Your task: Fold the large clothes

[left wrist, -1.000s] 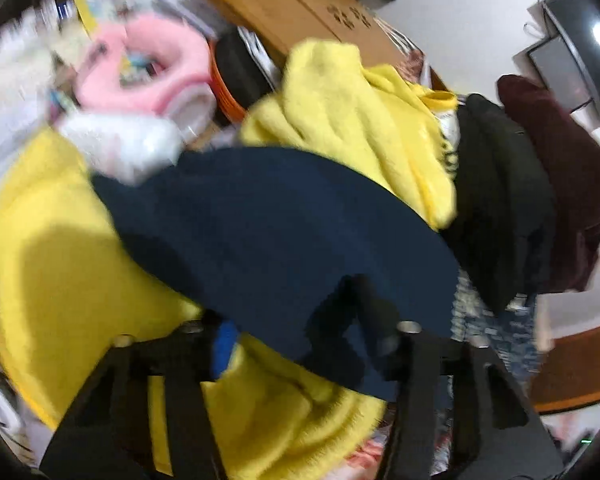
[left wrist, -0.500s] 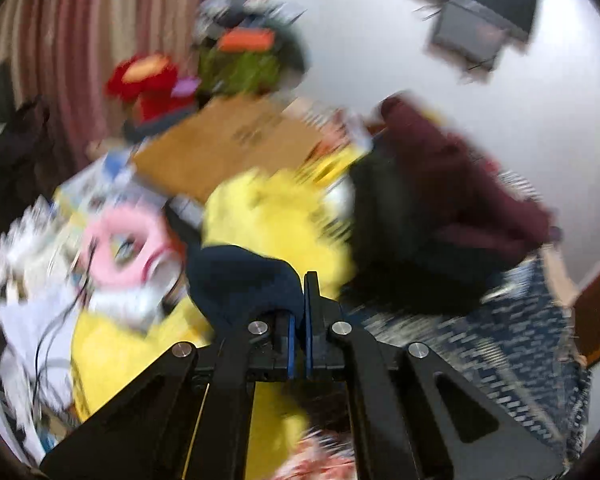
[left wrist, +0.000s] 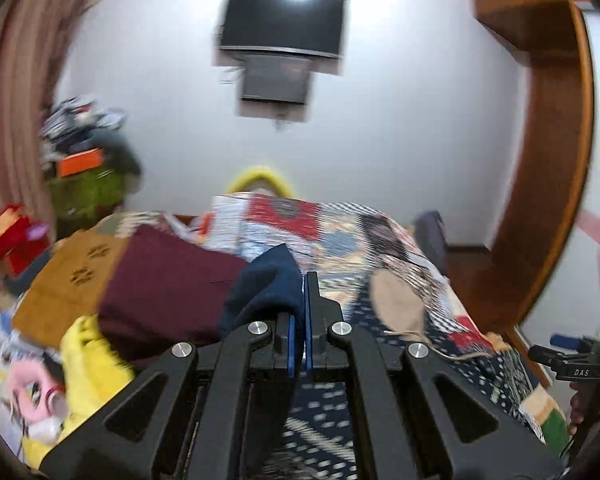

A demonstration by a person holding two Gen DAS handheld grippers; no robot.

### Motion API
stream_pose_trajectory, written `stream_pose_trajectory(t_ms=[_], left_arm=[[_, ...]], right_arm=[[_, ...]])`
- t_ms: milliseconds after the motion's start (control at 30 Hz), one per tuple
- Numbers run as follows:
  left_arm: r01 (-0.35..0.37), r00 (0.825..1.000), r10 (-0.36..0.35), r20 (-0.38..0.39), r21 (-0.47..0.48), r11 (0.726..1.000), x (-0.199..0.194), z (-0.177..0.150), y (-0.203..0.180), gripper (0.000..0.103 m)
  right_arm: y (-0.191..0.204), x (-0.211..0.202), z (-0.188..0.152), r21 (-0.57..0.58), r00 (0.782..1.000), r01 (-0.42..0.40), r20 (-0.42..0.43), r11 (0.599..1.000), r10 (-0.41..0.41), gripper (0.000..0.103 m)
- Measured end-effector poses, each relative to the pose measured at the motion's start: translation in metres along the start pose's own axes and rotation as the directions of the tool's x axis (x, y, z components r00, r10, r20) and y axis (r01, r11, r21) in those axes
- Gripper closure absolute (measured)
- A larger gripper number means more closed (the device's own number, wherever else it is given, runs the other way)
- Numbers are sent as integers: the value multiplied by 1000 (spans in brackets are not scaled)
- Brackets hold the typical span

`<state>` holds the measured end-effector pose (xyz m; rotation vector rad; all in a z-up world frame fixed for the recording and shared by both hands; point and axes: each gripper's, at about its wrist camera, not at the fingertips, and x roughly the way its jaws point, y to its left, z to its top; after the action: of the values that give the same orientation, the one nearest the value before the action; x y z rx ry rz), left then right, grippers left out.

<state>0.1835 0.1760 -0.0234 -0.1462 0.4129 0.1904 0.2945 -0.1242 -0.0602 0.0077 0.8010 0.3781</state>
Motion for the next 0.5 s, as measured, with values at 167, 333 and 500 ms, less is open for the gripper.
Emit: stream_pose_trajectory(t_ms=[167,333,500], left_arm=[[138,983,-129,-131,64,988,52,-16,-77,101],[262,917,-224,-329,76,962,103,-68,-147,101],[364,796,-259,-547,91,927,143,-133,-211,101]], right_arm=[[-22,-1,-7,-5,1000,24,-16,1000,-24,0],[-48,1,-22,36,997,44,-59,998,-41,0],[-65,5,-37,42,993,58,-110,997,-53,0]])
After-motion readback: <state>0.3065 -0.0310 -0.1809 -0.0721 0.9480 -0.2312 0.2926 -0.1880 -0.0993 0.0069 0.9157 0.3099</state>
